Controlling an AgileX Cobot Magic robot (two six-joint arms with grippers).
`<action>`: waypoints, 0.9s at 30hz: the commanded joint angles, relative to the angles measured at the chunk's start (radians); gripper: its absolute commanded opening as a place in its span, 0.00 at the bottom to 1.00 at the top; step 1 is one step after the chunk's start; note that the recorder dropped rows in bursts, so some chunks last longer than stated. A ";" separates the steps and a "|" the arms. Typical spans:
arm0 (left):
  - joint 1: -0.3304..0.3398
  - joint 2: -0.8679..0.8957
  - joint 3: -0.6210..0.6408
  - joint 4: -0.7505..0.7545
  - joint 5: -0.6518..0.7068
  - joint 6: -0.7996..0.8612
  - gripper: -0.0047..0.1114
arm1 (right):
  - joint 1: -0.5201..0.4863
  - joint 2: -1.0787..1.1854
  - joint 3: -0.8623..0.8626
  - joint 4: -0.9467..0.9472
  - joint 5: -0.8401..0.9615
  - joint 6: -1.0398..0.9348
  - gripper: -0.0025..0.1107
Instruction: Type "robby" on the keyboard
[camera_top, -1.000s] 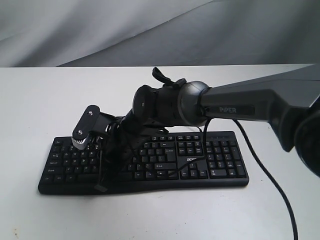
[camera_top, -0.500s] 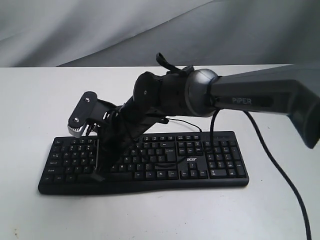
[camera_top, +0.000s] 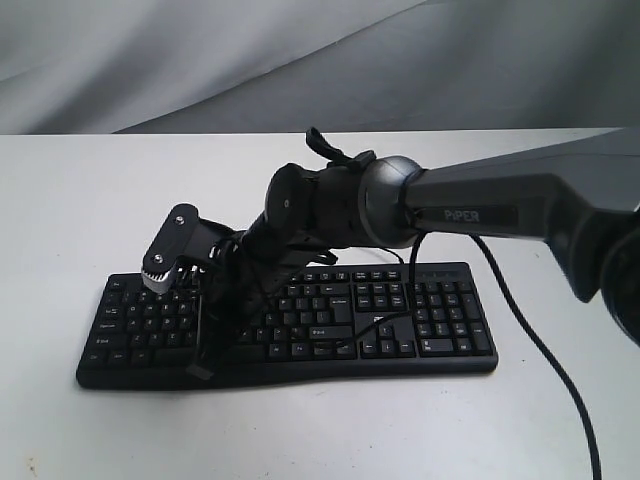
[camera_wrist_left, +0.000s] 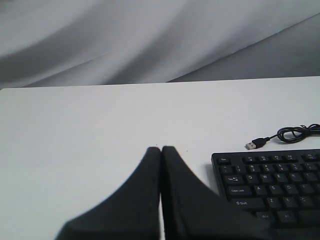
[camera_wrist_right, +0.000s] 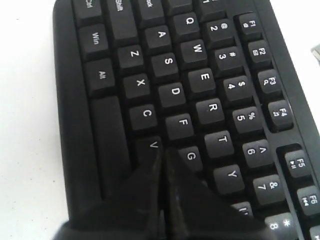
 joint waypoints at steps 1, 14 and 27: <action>0.002 -0.003 0.004 -0.008 -0.005 -0.004 0.04 | 0.001 0.006 -0.005 0.007 0.004 0.003 0.02; 0.002 -0.003 0.004 -0.008 -0.005 -0.004 0.04 | 0.001 -0.039 -0.005 -0.031 -0.034 0.003 0.02; 0.002 -0.003 0.004 -0.008 -0.005 -0.004 0.04 | -0.057 0.032 -0.146 -0.031 0.074 0.006 0.02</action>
